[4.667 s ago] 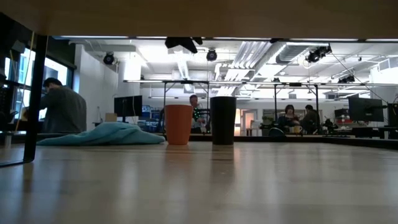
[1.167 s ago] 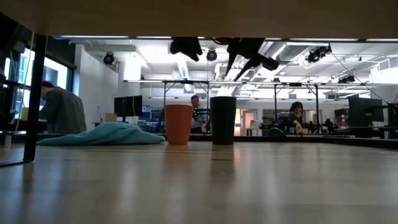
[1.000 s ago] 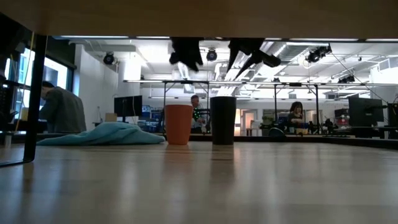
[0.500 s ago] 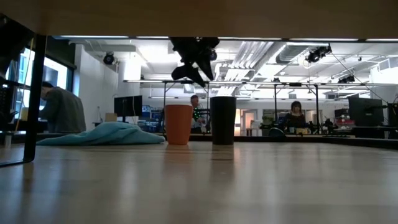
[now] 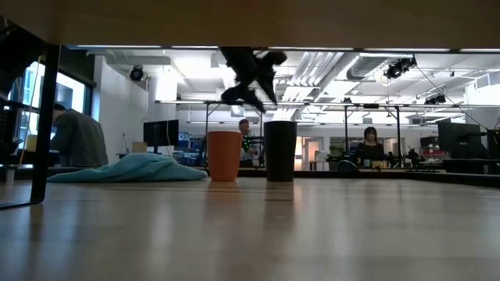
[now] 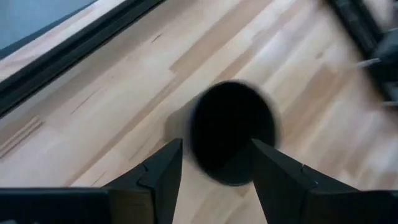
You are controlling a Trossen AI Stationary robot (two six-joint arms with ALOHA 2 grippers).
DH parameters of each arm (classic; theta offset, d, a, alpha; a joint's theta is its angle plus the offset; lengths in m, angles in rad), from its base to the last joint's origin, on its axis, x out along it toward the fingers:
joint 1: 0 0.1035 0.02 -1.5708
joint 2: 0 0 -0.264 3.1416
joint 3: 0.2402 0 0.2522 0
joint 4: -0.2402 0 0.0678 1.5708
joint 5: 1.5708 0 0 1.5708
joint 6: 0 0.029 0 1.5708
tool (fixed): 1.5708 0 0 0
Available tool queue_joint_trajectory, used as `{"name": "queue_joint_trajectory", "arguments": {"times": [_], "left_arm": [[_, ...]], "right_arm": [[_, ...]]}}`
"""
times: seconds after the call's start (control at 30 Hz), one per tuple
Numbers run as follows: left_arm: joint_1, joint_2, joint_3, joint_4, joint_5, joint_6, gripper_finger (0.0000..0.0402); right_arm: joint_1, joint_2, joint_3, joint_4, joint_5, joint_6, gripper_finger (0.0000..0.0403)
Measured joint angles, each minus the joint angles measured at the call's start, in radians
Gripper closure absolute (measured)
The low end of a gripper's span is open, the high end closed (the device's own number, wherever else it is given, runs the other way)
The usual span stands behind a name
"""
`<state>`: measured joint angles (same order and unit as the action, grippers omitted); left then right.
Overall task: Stack small to large cups/mugs on shelf
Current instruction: Put the black cup on the shelf
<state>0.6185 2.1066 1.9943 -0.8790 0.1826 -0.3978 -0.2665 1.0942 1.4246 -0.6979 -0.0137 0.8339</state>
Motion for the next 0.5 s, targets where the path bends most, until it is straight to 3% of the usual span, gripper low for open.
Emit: {"name": "queue_joint_trajectory", "arguments": {"times": [0.3, 0.5], "left_arm": [[-0.009, 0.023, 0.046, -0.039, -0.008, -0.031, 0.0231], [-0.01, 0.026, 0.1, -0.192, 0.005, -0.04, 0.0231]], "right_arm": [[0.025, -0.011, 0.0, 0.015, -0.005, -0.022, 0.0289], [0.034, -0.01, 0.0, 0.023, -0.016, -0.032, 0.0289]]}}
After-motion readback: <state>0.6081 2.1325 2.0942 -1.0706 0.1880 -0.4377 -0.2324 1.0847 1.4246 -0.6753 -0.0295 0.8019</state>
